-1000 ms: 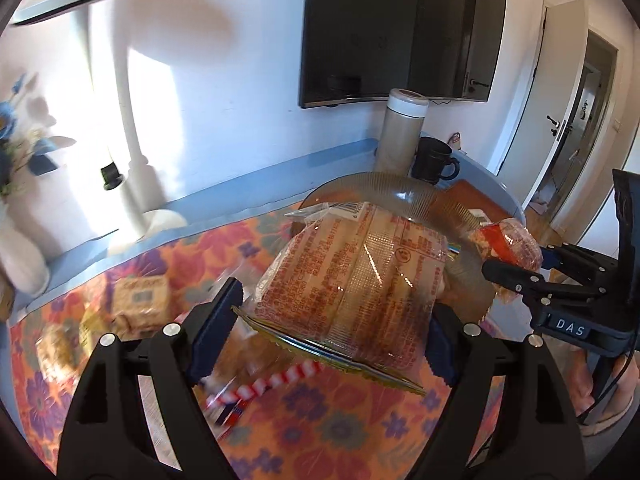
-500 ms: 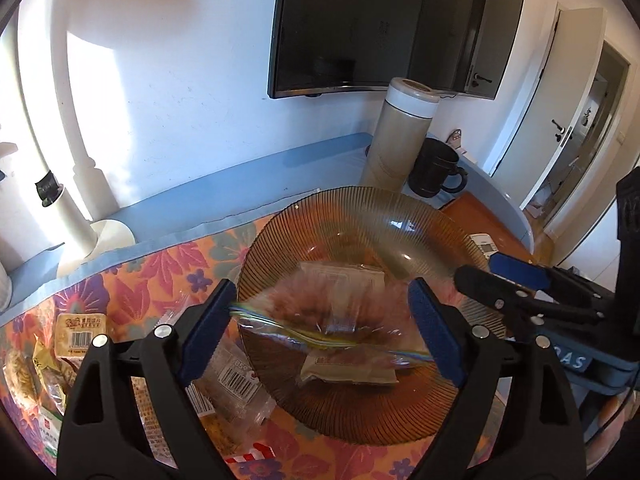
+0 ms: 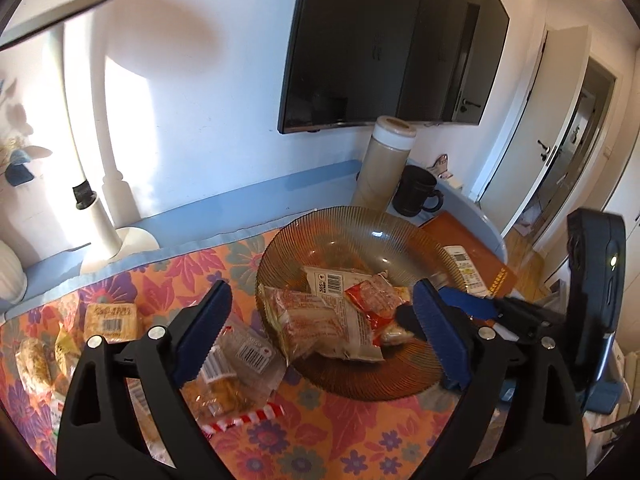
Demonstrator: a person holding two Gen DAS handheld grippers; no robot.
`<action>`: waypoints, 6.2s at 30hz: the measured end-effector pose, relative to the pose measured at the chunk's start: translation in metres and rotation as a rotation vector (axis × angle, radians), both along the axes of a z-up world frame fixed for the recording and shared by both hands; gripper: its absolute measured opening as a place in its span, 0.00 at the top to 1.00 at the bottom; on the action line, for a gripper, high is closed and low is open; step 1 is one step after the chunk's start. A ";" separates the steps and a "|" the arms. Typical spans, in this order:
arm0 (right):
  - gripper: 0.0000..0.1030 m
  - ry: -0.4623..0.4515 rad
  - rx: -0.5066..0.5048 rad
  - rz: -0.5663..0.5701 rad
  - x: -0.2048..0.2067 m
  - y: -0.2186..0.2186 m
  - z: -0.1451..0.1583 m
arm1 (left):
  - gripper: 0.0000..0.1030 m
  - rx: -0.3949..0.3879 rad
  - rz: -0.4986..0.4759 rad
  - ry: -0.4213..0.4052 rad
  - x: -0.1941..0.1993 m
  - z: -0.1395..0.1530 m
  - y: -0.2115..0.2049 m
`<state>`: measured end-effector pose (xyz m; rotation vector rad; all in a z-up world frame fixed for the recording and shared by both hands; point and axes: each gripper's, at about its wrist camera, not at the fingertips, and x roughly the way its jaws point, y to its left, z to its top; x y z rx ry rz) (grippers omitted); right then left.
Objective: Organize snacks
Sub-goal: 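Carry both packs over the brown glass bowl and open both grippers, then grasp the large barcoded bread bag with the right gripper while the left grasps the white-green packet, then carry both packs to the brown glass bowl and release them inside, then move both open grippers back over the table toward the clear cookie bag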
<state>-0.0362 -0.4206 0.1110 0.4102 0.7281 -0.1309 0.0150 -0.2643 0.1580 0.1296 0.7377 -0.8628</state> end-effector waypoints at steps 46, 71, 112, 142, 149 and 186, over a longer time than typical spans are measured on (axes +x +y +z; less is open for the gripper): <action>0.23 0.166 -0.006 0.146 0.090 0.149 -0.050 | 0.08 0.037 0.538 0.185 0.091 -0.138 0.314; 0.30 0.246 -0.051 0.170 0.129 0.163 -0.100 | 0.24 0.333 0.471 0.073 0.090 -0.173 0.259; 0.38 -0.033 -0.089 0.069 -0.016 0.025 0.027 | 0.52 0.040 0.083 -0.171 -0.024 -0.004 0.078; 0.22 0.056 0.076 -0.061 0.053 -0.106 -0.017 | 0.18 0.048 0.010 -0.070 0.031 -0.039 -0.075; 0.22 0.035 -0.029 -0.008 0.030 -0.066 0.005 | 0.20 0.064 0.118 -0.143 0.000 -0.031 -0.030; 0.22 0.070 -0.076 0.431 0.032 0.219 0.000 | 0.12 0.021 0.766 -0.186 0.020 -0.003 0.367</action>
